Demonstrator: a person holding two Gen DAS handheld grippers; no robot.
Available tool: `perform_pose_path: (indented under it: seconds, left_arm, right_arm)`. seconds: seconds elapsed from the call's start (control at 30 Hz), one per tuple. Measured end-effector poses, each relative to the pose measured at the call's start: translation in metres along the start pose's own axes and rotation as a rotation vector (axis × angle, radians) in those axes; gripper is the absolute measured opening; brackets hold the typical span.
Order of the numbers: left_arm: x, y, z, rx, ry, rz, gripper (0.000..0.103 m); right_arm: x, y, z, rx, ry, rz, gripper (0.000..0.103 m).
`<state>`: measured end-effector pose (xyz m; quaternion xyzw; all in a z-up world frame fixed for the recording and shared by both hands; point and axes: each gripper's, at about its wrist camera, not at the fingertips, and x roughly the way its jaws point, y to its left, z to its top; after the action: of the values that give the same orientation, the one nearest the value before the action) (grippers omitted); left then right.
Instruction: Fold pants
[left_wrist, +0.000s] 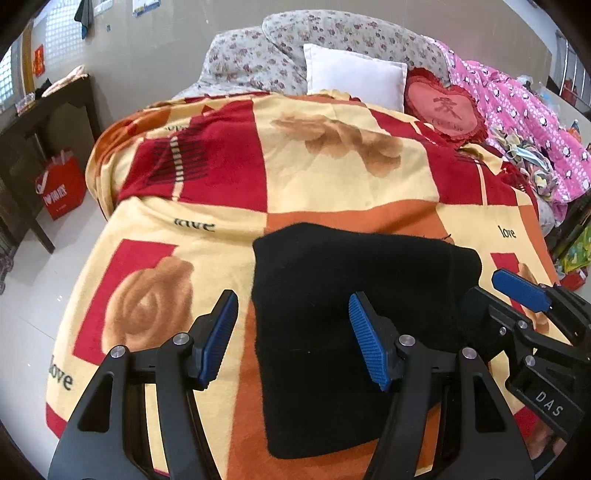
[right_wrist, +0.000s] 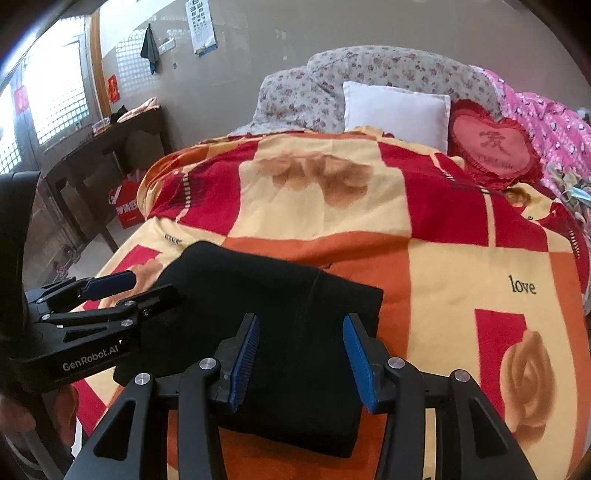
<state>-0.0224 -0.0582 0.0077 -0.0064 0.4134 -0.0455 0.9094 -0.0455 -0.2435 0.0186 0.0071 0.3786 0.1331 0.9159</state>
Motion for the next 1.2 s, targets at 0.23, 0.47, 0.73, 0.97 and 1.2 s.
perform_pose_path:
  seconds: [0.23, 0.47, 0.73, 0.97, 1.2]
  left_arm:
    - [-0.012, 0.0, -0.002, 0.004, -0.022, 0.021, 0.063]
    - [-0.018, 0.002, -0.004, -0.019, -0.025, 0.025, 0.063]
    - [-0.024, 0.003, -0.003, -0.024, -0.039, 0.032, 0.063]
    - [-0.026, 0.001, -0.003, -0.013, -0.041, 0.037, 0.063]
    - [-0.026, 0.001, -0.004, -0.016, -0.039, 0.037, 0.063]
  right_arm:
    - [-0.002, -0.002, 0.001, 0.033, -0.004, -0.011, 0.046]
    - [-0.007, -0.001, 0.002, 0.048, -0.015, -0.014, 0.046]
    - [-0.007, -0.001, 0.002, 0.046, -0.014, -0.015, 0.046]
    - [-0.008, 0.002, 0.002, 0.045, -0.009, -0.015, 0.046]
    - [-0.008, 0.003, 0.001, 0.05, -0.003, -0.016, 0.046]
